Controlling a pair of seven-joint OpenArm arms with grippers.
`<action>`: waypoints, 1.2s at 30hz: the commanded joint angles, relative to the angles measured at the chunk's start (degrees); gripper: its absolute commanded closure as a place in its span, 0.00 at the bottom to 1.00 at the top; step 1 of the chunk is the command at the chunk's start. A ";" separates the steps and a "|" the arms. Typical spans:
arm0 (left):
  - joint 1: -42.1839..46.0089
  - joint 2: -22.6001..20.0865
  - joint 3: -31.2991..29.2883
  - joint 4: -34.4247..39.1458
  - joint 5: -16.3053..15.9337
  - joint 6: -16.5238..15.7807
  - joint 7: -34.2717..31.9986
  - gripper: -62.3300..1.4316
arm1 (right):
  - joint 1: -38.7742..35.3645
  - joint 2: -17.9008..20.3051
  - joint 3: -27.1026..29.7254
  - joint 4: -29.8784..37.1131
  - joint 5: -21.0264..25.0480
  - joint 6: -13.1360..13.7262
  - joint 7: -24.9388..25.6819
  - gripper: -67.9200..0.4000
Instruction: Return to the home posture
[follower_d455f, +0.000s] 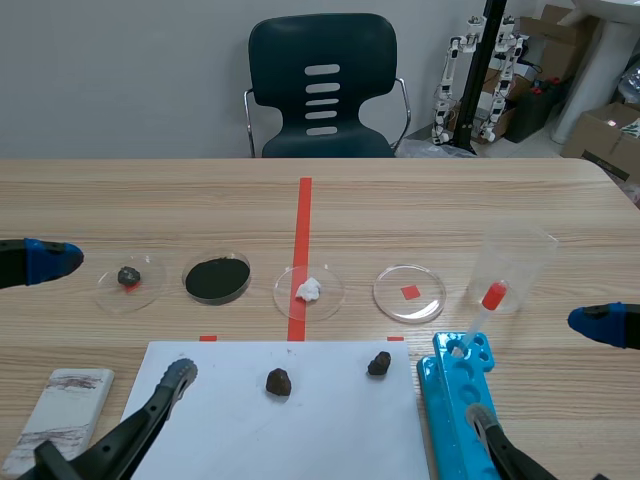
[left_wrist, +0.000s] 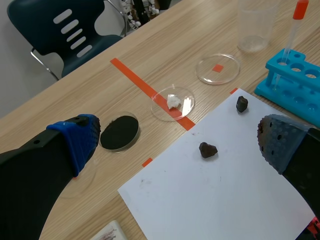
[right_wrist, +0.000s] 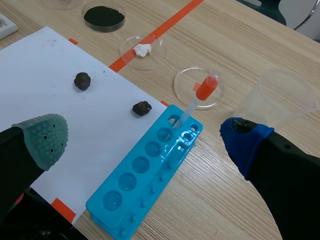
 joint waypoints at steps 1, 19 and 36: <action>-0.02 0.31 -0.15 0.66 -0.39 0.28 -0.81 0.00 | 0.02 0.02 0.37 0.26 0.66 0.07 0.68 0.05; -0.17 0.31 -0.13 0.66 -0.37 0.26 -0.83 0.00 | 0.02 0.02 0.37 0.26 0.66 0.07 0.68 0.05; -0.20 0.31 -0.15 0.66 -0.37 0.28 -1.90 0.00 | 0.02 0.02 0.37 0.26 0.66 0.07 0.68 0.05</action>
